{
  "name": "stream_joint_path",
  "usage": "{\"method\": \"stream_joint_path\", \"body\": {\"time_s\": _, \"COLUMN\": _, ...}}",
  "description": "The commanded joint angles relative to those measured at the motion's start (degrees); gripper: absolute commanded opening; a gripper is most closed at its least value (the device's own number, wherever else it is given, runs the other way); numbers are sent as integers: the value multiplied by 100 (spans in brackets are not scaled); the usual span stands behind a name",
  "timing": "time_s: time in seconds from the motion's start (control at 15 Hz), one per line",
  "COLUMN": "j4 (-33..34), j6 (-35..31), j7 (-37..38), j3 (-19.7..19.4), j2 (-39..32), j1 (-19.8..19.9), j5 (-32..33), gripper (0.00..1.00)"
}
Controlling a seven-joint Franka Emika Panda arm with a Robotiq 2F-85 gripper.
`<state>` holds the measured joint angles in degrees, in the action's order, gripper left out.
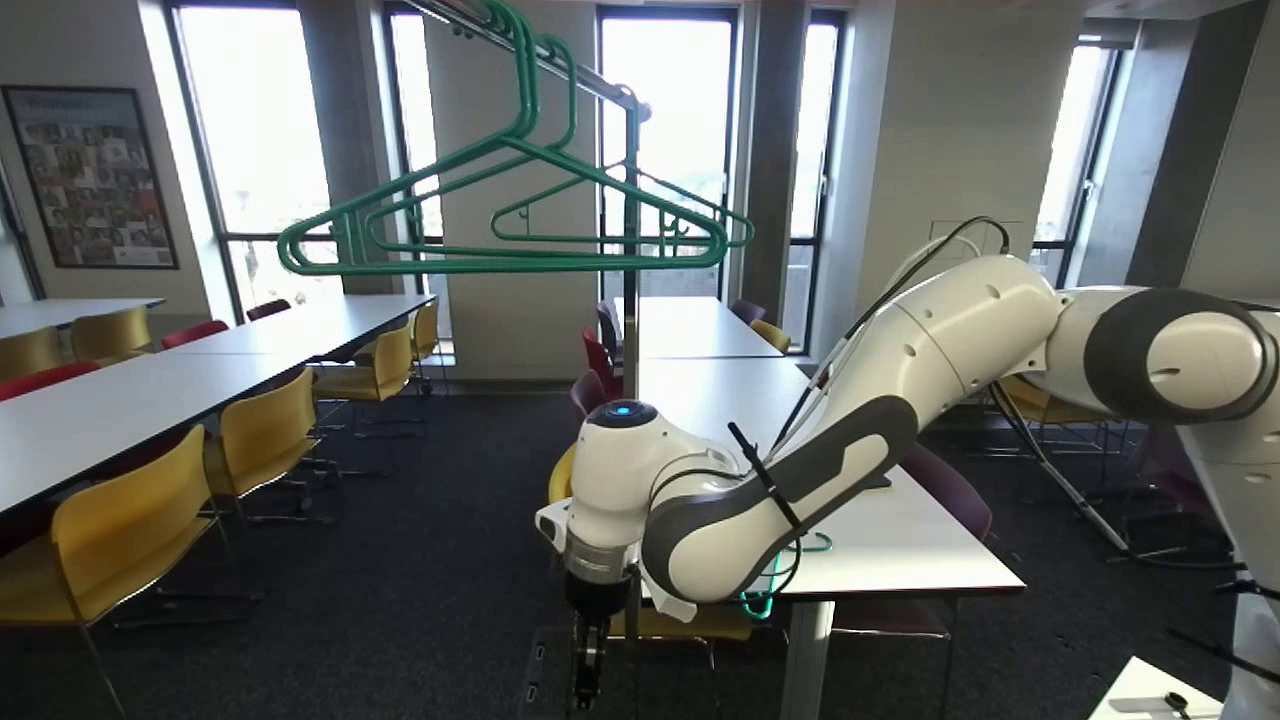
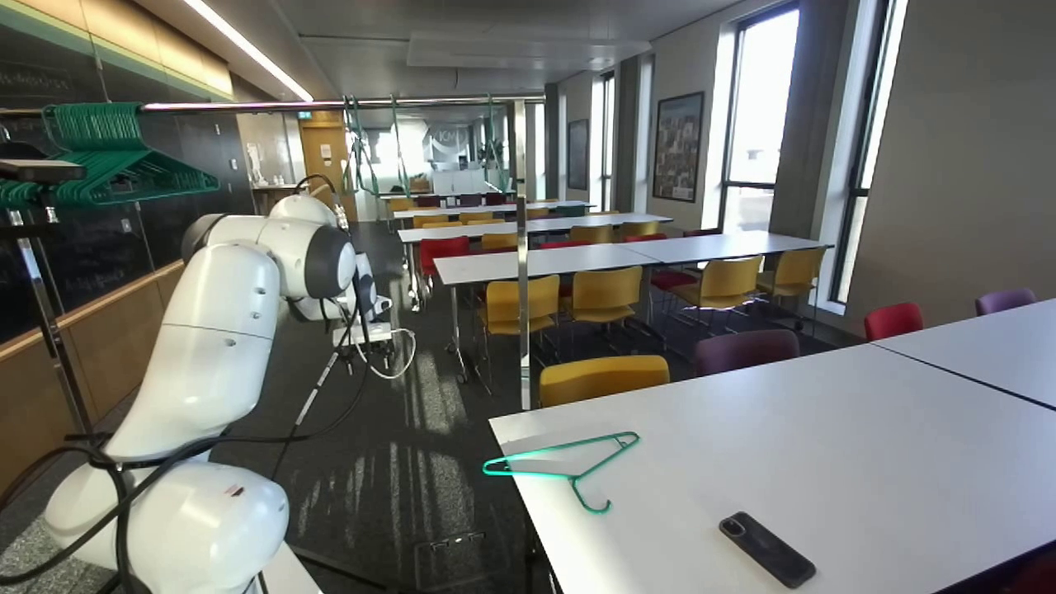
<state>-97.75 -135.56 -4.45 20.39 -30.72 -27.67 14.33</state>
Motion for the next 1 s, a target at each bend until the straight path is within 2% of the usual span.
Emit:
{"method": "stream_joint_path", "body": {"time_s": 0.0, "j4": -347, "j6": 52, "j7": -495, "j3": 115, "j2": 612, "j1": -259, "j5": 209, "gripper": 100}}
{"method": "stream_joint_path", "body": {"time_s": 0.33, "j4": -136, "j6": 182, "j7": -714, "j3": 86, "j2": 1129, "j1": -575, "j5": 784, "gripper": 100}}
{"method": "stream_joint_path", "body": {"time_s": 0.47, "j4": 213, "j6": 430, "j7": -776, "j3": 98, "j2": 1143, "j1": -580, "j5": 799, "gripper": 100}}
{"method": "stream_joint_path", "body": {"time_s": 0.67, "j4": 862, "j6": 1003, "j7": -1156, "j3": 215, "j2": 999, "j1": -488, "j5": 458, "gripper": 100}}
{"method": "stream_joint_path", "body": {"time_s": 0.93, "j4": 2098, "j6": 1688, "j7": -1515, "j3": 246, "j2": 494, "j1": -516, "j5": -40, "gripper": 100}}
